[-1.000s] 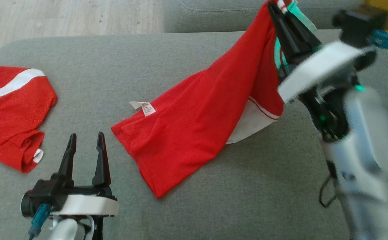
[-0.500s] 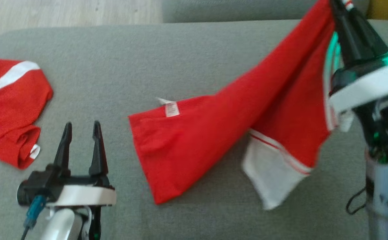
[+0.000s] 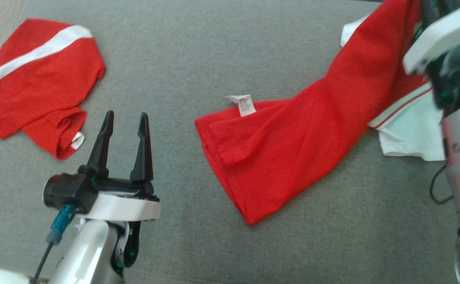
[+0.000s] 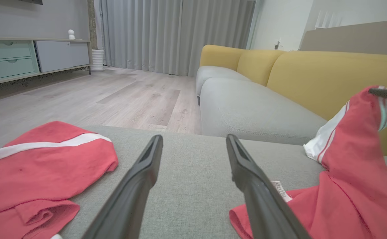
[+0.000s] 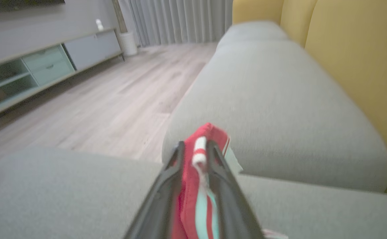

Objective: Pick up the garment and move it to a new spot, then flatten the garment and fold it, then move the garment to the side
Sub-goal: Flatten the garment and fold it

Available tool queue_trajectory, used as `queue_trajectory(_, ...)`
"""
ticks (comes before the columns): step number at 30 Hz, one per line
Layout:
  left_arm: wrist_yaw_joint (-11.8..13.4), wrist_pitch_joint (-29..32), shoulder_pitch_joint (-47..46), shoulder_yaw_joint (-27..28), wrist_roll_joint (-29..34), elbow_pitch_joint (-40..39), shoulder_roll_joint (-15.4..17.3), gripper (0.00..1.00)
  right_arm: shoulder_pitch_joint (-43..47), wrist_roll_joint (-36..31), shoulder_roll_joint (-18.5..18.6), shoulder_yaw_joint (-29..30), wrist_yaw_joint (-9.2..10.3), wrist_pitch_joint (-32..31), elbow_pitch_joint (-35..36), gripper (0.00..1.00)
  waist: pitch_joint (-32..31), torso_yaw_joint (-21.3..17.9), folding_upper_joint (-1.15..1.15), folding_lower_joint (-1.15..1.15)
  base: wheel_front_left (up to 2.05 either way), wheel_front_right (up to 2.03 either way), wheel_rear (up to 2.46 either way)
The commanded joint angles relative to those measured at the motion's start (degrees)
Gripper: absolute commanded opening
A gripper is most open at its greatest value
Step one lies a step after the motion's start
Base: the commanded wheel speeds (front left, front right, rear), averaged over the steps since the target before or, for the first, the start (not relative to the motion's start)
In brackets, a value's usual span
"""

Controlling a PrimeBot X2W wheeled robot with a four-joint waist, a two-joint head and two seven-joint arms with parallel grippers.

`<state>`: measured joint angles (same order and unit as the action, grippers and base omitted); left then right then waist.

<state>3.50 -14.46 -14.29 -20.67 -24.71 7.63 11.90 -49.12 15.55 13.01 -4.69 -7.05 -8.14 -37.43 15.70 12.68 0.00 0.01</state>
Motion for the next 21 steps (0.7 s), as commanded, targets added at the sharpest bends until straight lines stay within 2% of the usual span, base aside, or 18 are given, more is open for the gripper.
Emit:
queue_trajectory(1,-0.1,-0.5,-2.3,1.9,0.4,-1.1,0.8,1.00,-1.9,0.0,-0.5,-1.0,-0.44,0.9,-0.1,1.00,0.6,0.7,0.00,-0.01,0.00,0.00,0.00)
queue_trajectory(4,-0.3,-0.5,-2.1,2.6,0.8,-0.8,0.6,1.00,-2.1,0.2,-0.3,-1.7,-0.44,2.1,-5.2,1.00,0.2,0.1,0.00,-0.01,0.00,0.00,0.00)
queue_trajectory(8,-0.1,-0.5,-0.6,4.2,1.1,-0.7,1.0,1.00,-0.2,1.3,-0.2,-2.3,-0.44,1.6,-8.3,1.00,-1.3,-2.1,0.00,-0.01,0.00,0.00,0.00)
queue_trajectory(16,0.2,-0.5,3.2,6.7,1.1,-1.0,2.1,1.00,9.7,0.5,0.5,0.2,-0.44,-4.6,-6.5,1.00,-4.5,-7.3,0.00,-0.01,0.00,0.00,0.00)
queue_trajectory(21,-0.1,-0.5,3.5,6.5,1.2,-1.2,2.0,1.00,13.3,-0.8,-0.2,3.3,-0.44,-6.5,-5.2,1.00,-4.4,-7.8,0.00,-0.01,0.00,0.00,0.00)
